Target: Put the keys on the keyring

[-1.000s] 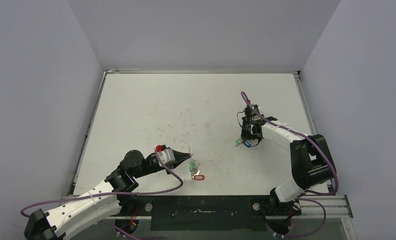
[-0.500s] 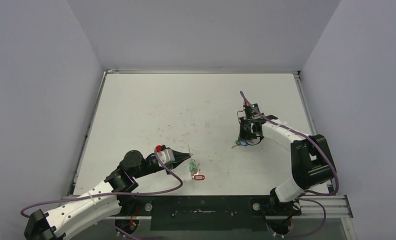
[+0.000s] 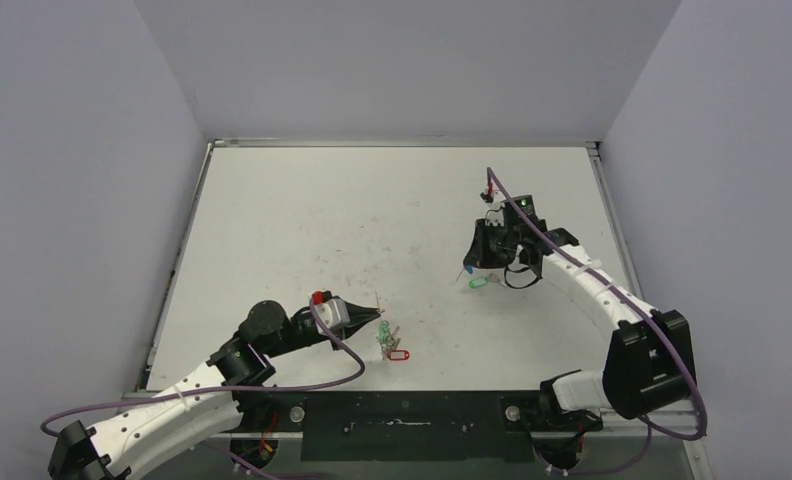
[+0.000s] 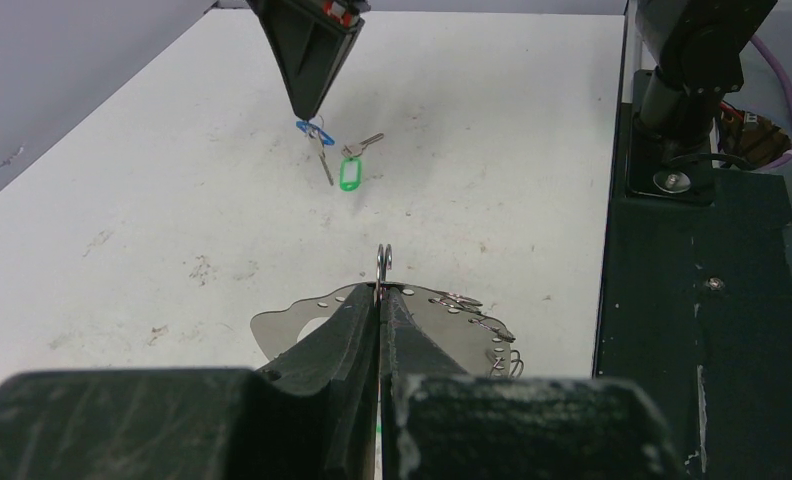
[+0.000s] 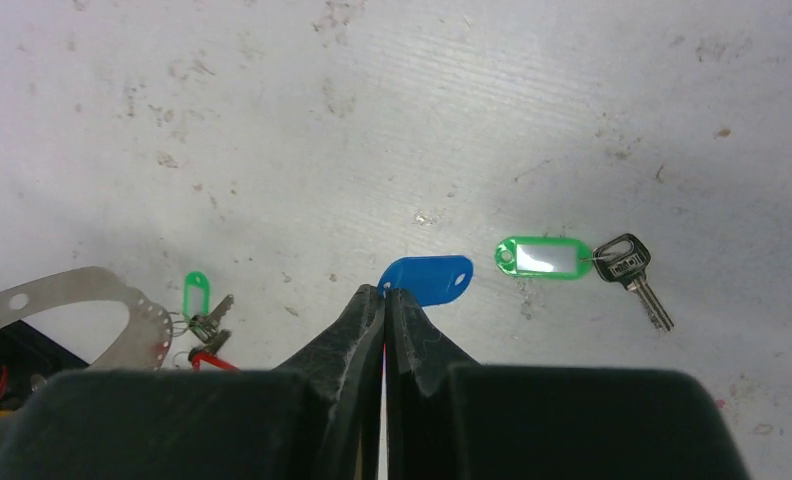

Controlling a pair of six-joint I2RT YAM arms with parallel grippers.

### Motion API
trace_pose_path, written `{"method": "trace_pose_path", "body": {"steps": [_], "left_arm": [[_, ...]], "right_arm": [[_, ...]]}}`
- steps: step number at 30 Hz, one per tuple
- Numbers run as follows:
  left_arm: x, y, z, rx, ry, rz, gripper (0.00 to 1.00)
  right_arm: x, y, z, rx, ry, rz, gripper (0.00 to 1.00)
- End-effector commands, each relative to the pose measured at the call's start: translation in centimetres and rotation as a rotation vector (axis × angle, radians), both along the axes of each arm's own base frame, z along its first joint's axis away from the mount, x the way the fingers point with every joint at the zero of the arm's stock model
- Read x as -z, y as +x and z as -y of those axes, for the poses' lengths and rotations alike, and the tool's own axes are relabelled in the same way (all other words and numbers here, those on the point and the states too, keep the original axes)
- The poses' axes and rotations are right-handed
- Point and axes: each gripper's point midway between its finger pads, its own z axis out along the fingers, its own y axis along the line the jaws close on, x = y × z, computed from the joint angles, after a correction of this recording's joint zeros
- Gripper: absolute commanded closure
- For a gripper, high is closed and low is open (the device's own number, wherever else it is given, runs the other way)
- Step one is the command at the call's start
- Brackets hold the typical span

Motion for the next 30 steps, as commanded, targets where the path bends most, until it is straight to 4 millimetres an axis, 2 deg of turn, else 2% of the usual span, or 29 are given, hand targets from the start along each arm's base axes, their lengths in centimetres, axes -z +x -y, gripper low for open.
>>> {"method": "trace_pose_path", "body": {"steps": [1,7,11,16,21,27,30], "left_arm": [[-4.0,0.2,0.1,-0.003,-0.068,0.071,1.0],[-3.7,0.2,0.3,0.002,-0.056,0.063,1.0],[-3.5,0.2,0.4,0.007,-0.054,0.05,1.0],[-3.4,0.3,0.5,0.008,-0.051,0.046,1.0],[-3.3,0.2,0.7,0.013,-0.048,0.039,1.0],[-3.8,0.5,0.7,-0.005,-0.087,0.021,1.0],[-4.1,0.5,0.8,-0.006,-0.108,0.009,1.0]], "right_arm": [[-6.5,0.9,-1.2,-0.071,0.076,0.192,1.0],[-10.8,0.6,-1.2,-0.089,0.12,0.339,1.0],[-12.3,-0.2,-1.6,-0.135,0.144,0.37,1.0],[-12.1,-1.5,-2.8,-0.246,0.188,0.371,1.0],[-11.2,-3.2,-5.0,-0.368,0.212,0.35,1.0],[-11.4,-5.7,-8.3,-0.527,0.205,0.399,1.0],[-11.6,-6.6,-9.3,-0.585,0.212,0.416,1.0]]}}
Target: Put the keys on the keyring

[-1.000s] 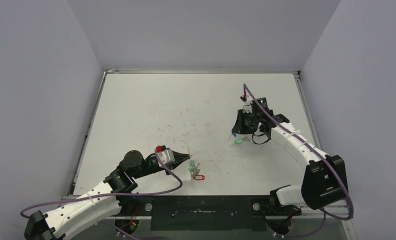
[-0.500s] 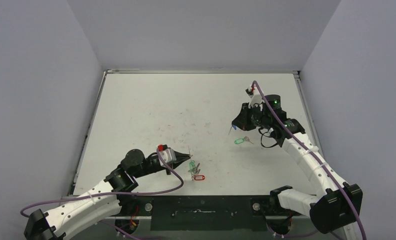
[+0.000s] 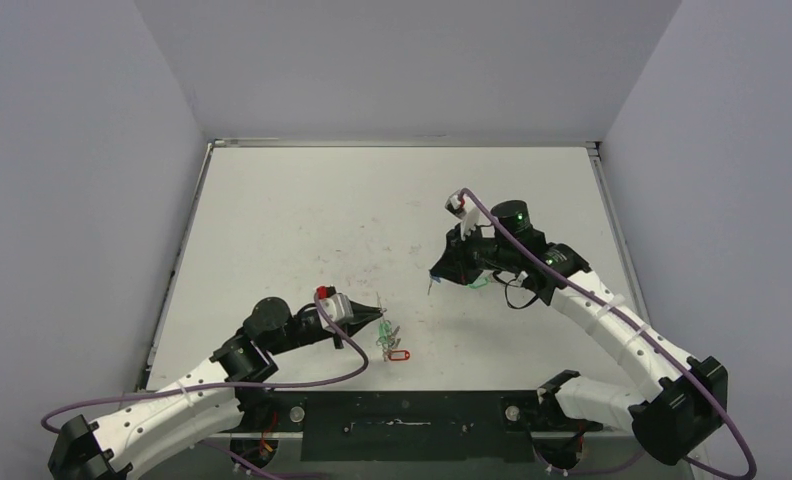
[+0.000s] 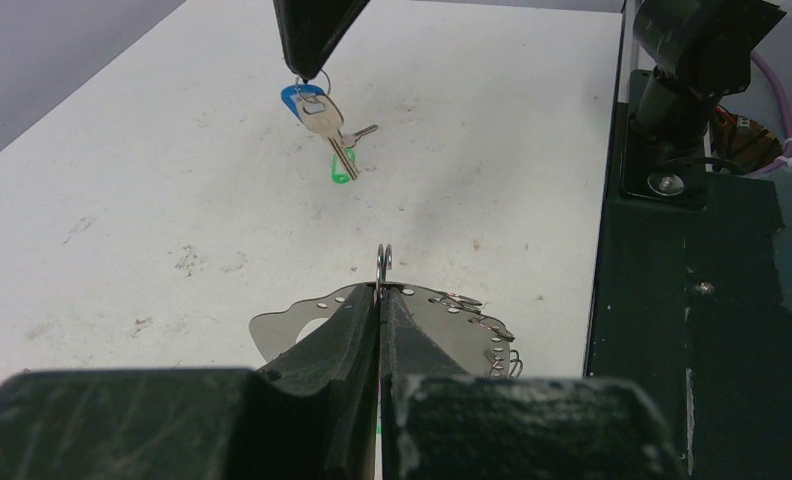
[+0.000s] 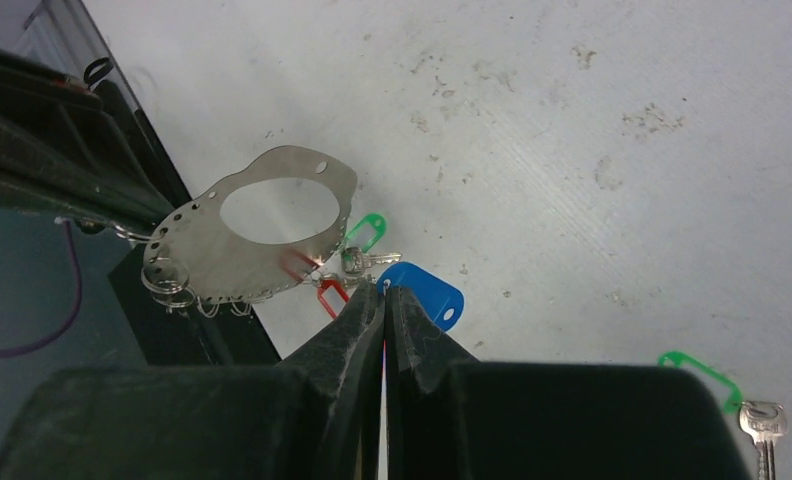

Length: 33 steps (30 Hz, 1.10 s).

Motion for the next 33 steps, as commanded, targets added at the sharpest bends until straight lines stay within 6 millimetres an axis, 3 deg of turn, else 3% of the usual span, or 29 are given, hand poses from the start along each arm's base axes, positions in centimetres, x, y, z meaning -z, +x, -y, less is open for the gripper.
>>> {"method": "trace_pose_path", "body": {"steps": [1,17,33], "left_arm": [[-4.7,0.4,0.6,-0.008,-0.134,0.045,1.0],[-6.1,0.8,1.1,-0.033,-0.199,-0.081,1.0],[-5.7,0.8,1.3,-0.036,-0.192,-0.109,1.0]], "right_arm": [[-1.5,-0.7,-2.0,-0.112,0.032,0.1,1.0],[-3.7,-5.9,-5.1,-0.403,0.02,0.229,1.0],[-3.7,-8.8,-8.2,-0.481,-0.03,0.272,1.0]]}}
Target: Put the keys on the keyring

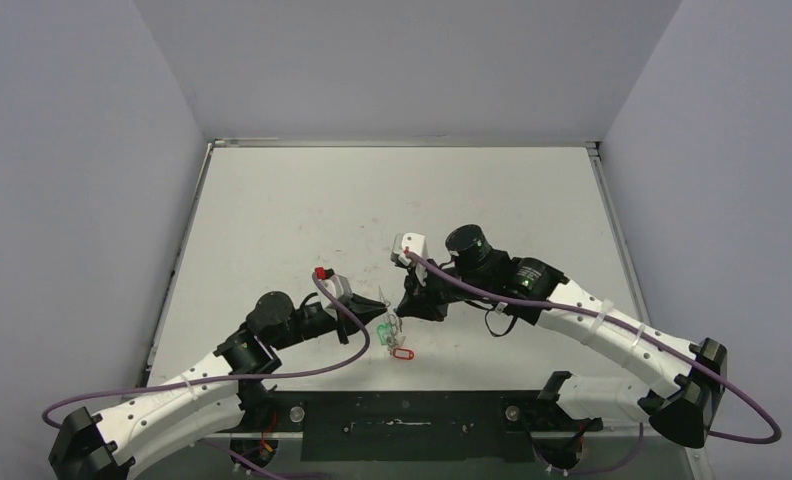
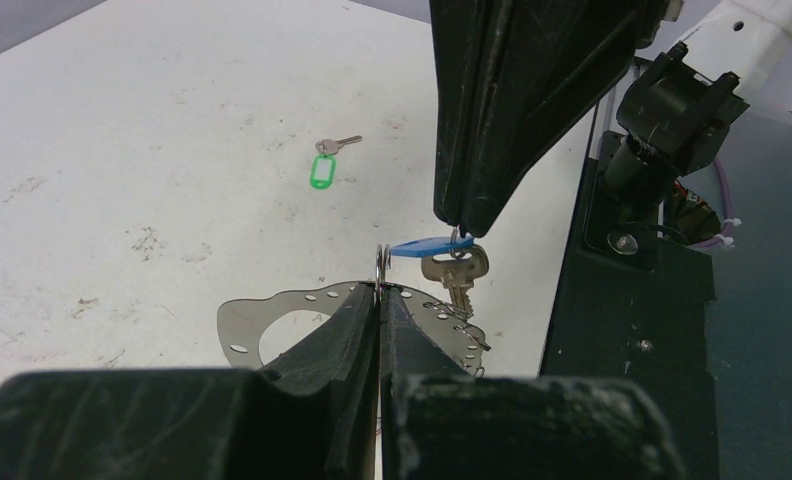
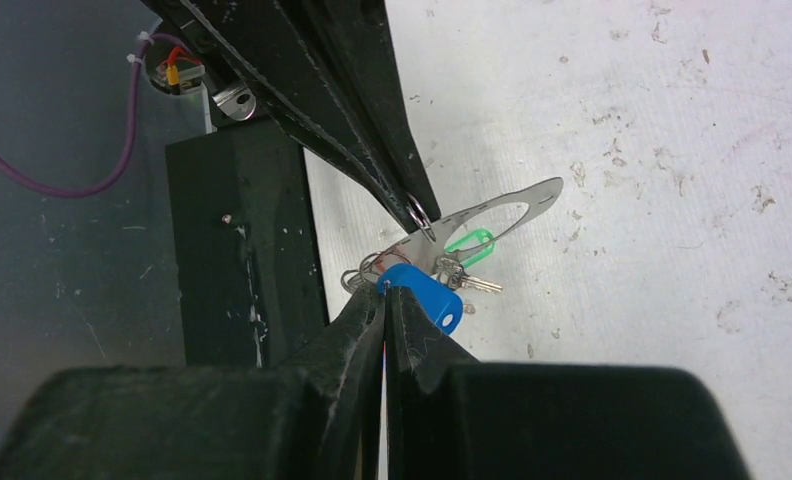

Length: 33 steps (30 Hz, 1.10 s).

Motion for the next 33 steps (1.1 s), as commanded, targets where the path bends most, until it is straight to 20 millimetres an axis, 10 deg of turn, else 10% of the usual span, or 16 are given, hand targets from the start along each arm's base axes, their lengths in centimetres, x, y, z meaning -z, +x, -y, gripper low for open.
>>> {"method": "trace_pose_path", "body": {"steps": [1,33], "left_arm": [[-4.5,0.2,0.4,0.0,-0.101,0.072,1.0],[-3.7,0.1,0.6,0.023,-0.062,0.086,1.0]], "right_arm": [[-1.9,0.5,-1.2,0.001,0.031,0.076,1.0],[-2.5,1.6,-3.0,0.061,-0.025,0.138,1.0]]}}
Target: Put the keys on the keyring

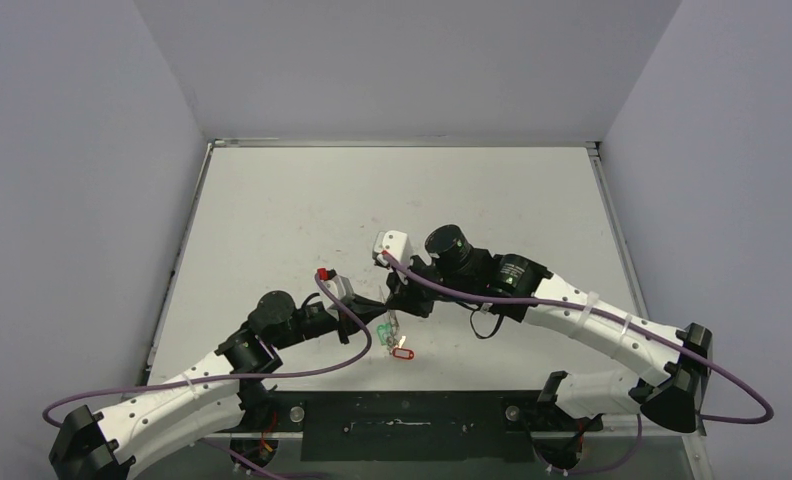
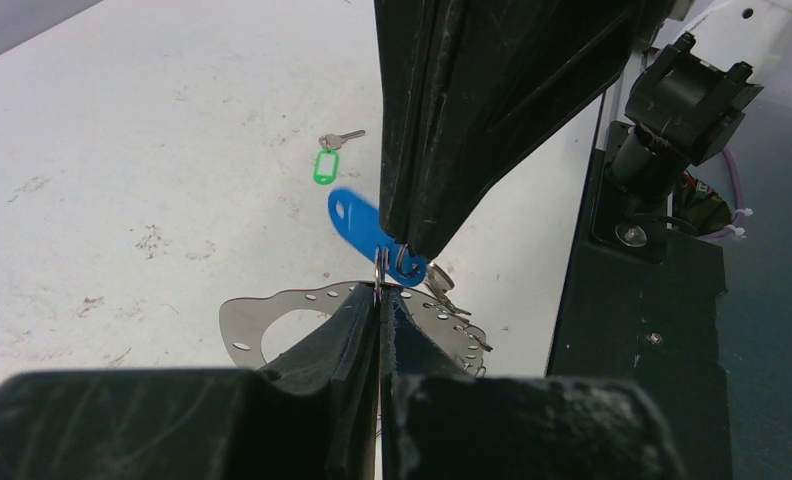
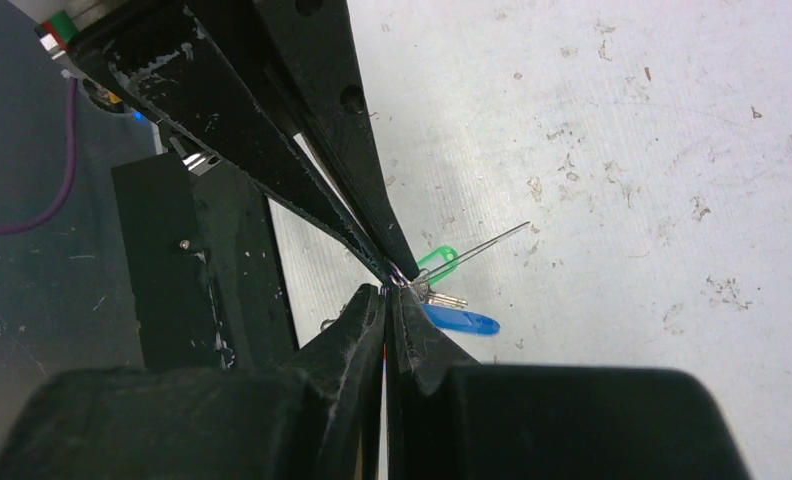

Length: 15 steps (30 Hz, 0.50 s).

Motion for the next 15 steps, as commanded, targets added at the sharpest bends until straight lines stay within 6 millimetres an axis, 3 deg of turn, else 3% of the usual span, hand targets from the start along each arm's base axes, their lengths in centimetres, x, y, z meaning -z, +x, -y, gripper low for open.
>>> {"method": "trace_pose_path", "body": {"steps": [1,15], "left_arm": [[-4.03,-0.05,0.52,0.021,-0.079,0.074,1.0],[-4.14,-0.09,0.49,0.022,-0.08,0.077,1.0]], "right_arm": [[-1.94,0.81,-0.93,0.013,0.036,0.054,1.0],[-2.13,0.75,-1.34,0.015,0.041,0.06,1.0]]}}
